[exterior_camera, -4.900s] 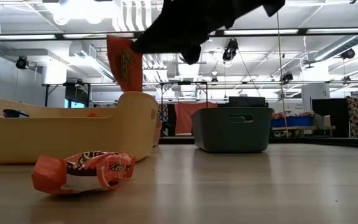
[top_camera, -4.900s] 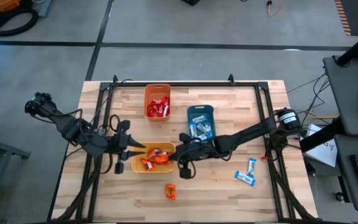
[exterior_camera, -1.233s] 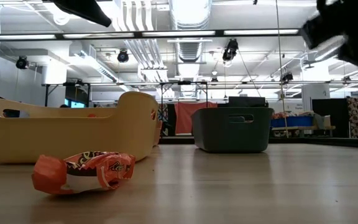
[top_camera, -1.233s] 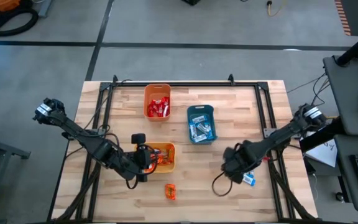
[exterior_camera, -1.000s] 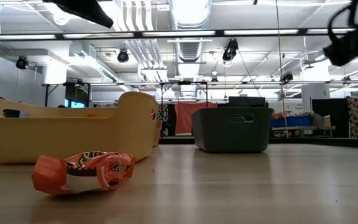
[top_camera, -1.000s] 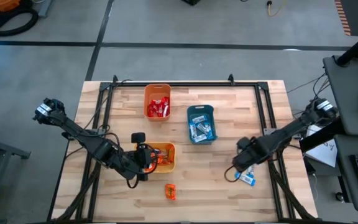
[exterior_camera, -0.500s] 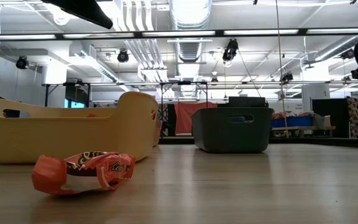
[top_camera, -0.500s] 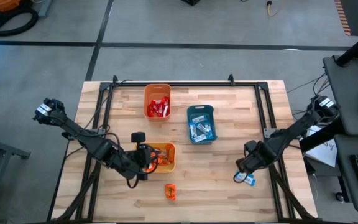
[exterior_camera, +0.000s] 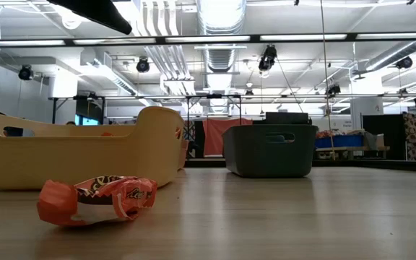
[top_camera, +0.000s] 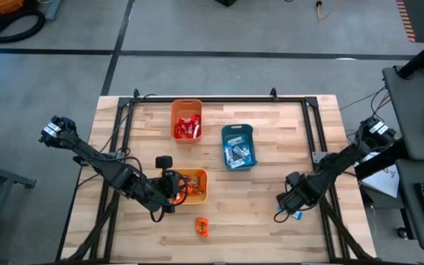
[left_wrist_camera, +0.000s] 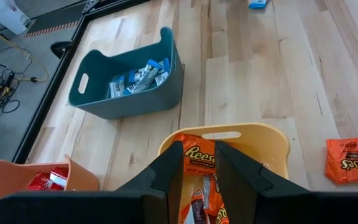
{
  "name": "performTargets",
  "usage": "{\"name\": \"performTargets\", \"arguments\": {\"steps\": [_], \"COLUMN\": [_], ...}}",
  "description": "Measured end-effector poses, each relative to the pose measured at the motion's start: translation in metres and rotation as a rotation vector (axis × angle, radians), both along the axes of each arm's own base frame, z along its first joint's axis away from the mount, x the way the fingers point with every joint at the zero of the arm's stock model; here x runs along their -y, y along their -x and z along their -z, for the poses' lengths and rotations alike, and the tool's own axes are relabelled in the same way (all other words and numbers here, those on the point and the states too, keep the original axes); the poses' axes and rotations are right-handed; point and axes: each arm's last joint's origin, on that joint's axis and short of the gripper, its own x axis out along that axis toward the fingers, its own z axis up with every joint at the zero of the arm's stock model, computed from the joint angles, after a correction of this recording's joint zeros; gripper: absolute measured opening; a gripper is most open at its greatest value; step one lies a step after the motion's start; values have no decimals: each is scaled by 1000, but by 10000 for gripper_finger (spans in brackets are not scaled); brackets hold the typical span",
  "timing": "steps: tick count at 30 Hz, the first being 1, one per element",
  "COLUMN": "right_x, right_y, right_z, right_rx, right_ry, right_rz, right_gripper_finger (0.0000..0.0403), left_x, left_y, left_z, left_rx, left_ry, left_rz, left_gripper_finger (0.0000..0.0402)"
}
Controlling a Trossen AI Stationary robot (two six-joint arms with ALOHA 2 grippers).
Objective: Organize candy in baskets
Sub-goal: Put the white chocolate into the blue bin
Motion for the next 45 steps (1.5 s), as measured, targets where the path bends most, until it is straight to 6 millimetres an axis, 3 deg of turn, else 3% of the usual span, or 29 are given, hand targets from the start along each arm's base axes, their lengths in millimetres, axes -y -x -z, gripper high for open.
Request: {"name": "performTargets", "arguments": {"steps": [17, 35, 45], "right_x": [2, 6, 15], "right_y": [-1, 2, 6], "right_z": [-2, -18, -43], "right_rx": [49, 152, 385], "right_ry": [35, 15, 53], "right_rz": [-30, -89, -103], "right_gripper_finger": [93, 52, 28], "left_x": [0, 0, 0], "left_y": [0, 0, 0], "left_z": [0, 0, 0], "left_rx": [2, 7, 8], "left_ry": [3, 6, 7], "left_rz": [-2, -2, -3], "left_gripper_finger": [76, 76, 76]}}
